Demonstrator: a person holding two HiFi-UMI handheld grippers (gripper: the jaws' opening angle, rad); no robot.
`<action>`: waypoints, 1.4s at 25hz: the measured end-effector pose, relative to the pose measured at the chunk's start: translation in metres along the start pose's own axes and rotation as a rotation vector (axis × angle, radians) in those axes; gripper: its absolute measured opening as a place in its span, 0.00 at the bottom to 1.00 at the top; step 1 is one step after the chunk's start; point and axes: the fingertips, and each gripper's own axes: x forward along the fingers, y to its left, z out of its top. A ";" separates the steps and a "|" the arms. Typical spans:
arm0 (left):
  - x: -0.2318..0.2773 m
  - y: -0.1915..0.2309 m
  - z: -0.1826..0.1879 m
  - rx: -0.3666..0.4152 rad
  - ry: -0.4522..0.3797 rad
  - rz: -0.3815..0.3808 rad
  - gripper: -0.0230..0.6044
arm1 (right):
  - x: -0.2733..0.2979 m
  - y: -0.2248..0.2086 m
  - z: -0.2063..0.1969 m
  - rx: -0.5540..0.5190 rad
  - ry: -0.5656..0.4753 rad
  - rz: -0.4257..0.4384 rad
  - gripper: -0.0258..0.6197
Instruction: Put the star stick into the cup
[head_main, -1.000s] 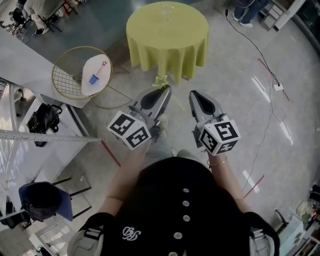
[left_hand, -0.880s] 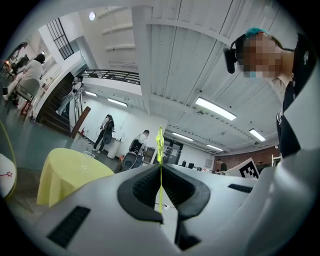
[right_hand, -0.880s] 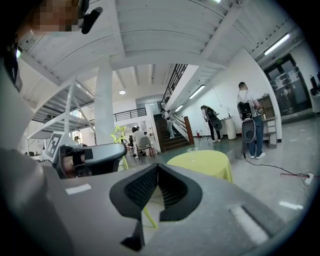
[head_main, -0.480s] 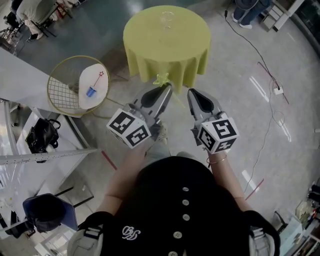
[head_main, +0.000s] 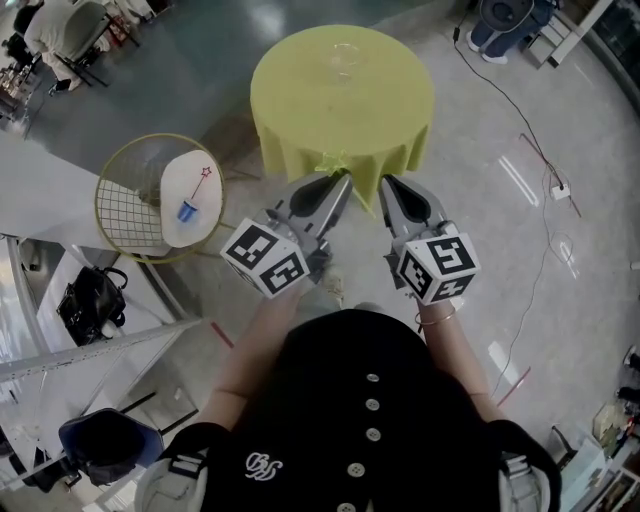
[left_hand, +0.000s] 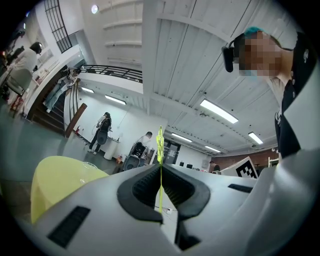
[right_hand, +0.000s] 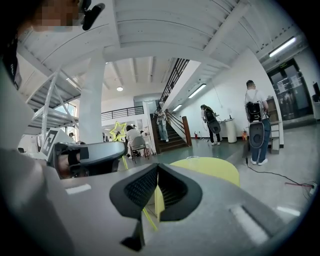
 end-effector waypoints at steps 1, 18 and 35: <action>0.004 0.006 0.002 0.002 0.009 -0.002 0.06 | 0.007 -0.002 0.001 0.001 -0.002 -0.002 0.05; 0.039 0.069 0.001 -0.026 0.059 -0.065 0.06 | 0.073 -0.036 0.004 0.030 0.007 -0.062 0.05; 0.072 0.125 0.015 -0.043 0.052 -0.018 0.06 | 0.125 -0.076 0.012 0.017 0.036 -0.049 0.05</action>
